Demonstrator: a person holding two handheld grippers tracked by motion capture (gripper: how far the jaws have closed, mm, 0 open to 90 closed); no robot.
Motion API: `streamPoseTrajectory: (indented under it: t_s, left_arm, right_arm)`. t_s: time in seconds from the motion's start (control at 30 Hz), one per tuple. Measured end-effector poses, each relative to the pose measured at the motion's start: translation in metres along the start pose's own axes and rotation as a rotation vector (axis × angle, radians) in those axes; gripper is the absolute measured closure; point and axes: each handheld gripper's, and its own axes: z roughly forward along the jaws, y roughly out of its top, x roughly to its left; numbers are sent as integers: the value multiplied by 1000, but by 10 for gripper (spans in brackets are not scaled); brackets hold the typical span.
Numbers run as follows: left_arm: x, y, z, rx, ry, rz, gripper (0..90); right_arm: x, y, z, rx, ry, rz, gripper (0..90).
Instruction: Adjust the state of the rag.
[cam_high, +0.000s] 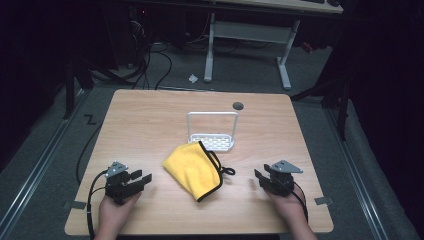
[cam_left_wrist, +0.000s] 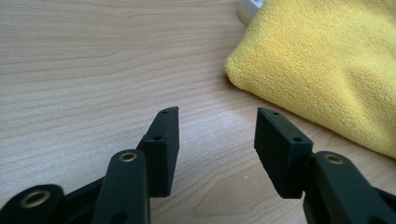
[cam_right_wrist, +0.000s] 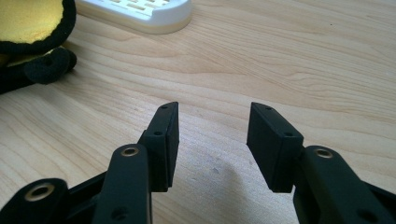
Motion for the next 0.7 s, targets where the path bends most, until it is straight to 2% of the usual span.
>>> streamPoseTrajectory:
  t_s: [0.33, 0.43, 0.53, 0.6, 0.7]
  left_arm:
    - [-7, 1, 1, 2, -22, 8, 499]
    - [-20, 5, -2, -17, -56, 30, 489]
    - [-39, 9, -3, -29, -96, 64, 467]
    - [-53, 13, -2, -35, -119, 100, 461]
    - [-71, 20, 4, -40, -174, 127, 443]
  right_arm:
    - [0, 0, 1, 7, 4, 3, 529]
    - [0, 0, 1, 7, 3, 4, 519]
    - [0, 0, 1, 9, 3, 6, 517]
    - [1, 1, 1, 9, 4, 5, 517]
    - [2, 1, 2, 8, 4, 0, 512]
